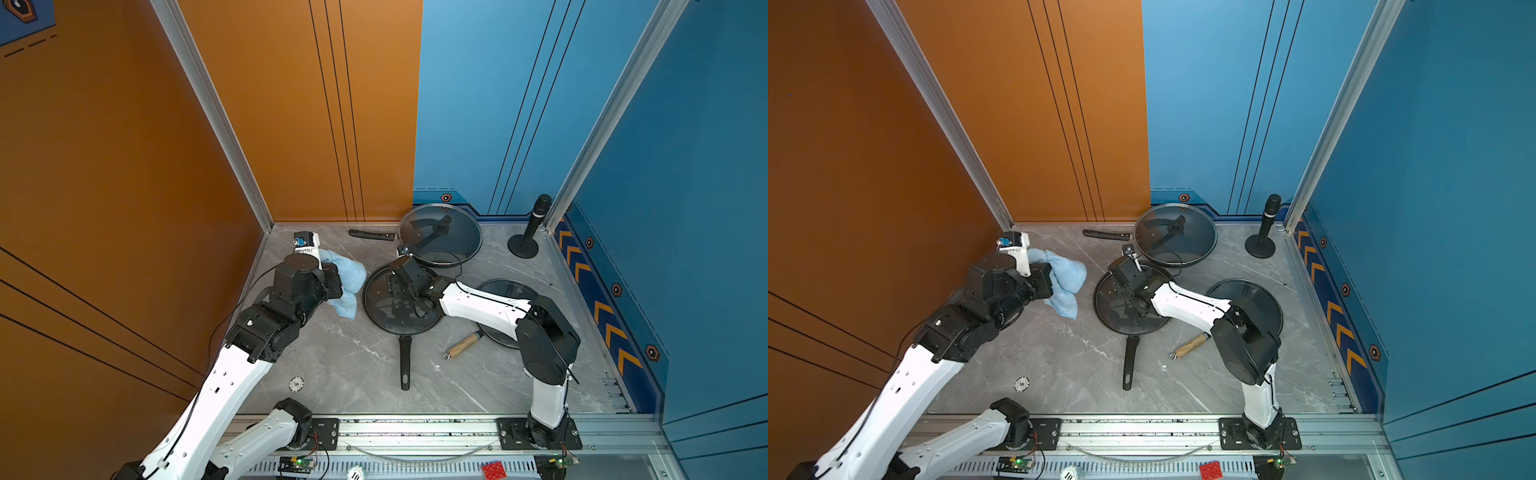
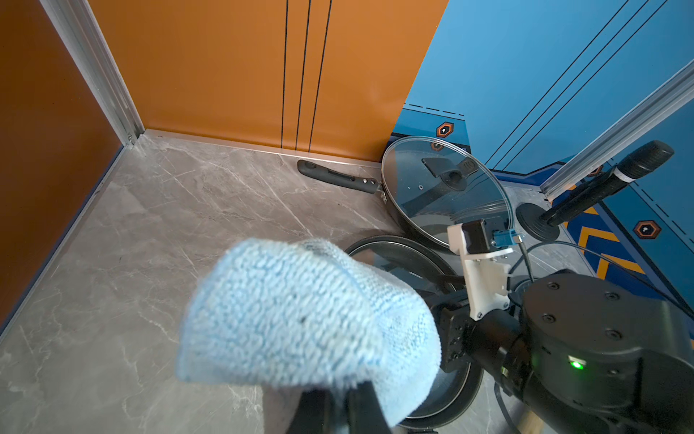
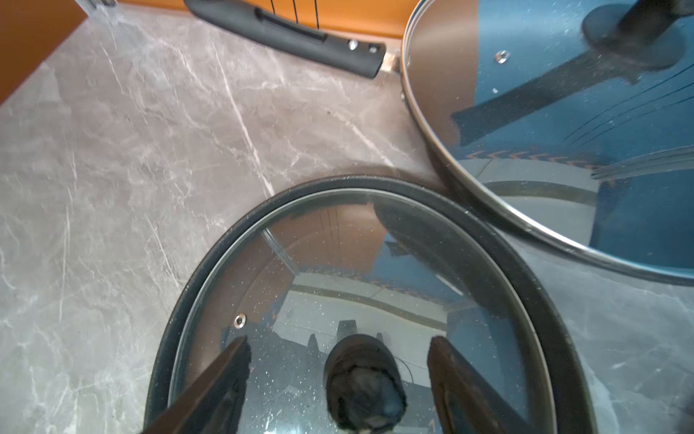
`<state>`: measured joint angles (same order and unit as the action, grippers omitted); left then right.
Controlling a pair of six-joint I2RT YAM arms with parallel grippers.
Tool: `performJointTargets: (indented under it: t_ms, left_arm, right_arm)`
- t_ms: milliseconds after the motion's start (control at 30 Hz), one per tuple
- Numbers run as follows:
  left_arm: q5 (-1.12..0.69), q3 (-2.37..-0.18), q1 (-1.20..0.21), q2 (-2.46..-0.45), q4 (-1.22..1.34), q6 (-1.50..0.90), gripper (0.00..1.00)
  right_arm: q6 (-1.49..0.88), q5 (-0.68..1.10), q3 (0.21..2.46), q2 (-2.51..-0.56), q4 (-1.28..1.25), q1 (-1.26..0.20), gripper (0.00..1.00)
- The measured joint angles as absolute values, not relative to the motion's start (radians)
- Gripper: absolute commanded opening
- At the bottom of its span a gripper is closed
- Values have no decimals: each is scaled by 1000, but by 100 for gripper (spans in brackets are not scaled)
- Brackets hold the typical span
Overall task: Wipe the pot lid with a cloth
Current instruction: Pick up the pot lid from the cooking pot.
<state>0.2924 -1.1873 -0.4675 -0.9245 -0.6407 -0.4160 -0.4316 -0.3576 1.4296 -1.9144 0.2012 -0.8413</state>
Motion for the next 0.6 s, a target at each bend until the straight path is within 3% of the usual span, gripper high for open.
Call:
performJointTargets:
  t_ms: [300, 600]
  left_arm:
    - [292, -1151, -447, -876, -667, -416, 0]
    - [292, -1125, -443, -836, -673, -416, 0]
  right_arm:
    - [-430, -371, 1432, -1959, 220, -841, 75]
    - [-453, -333, 1430, -1979, 227, -817, 62]
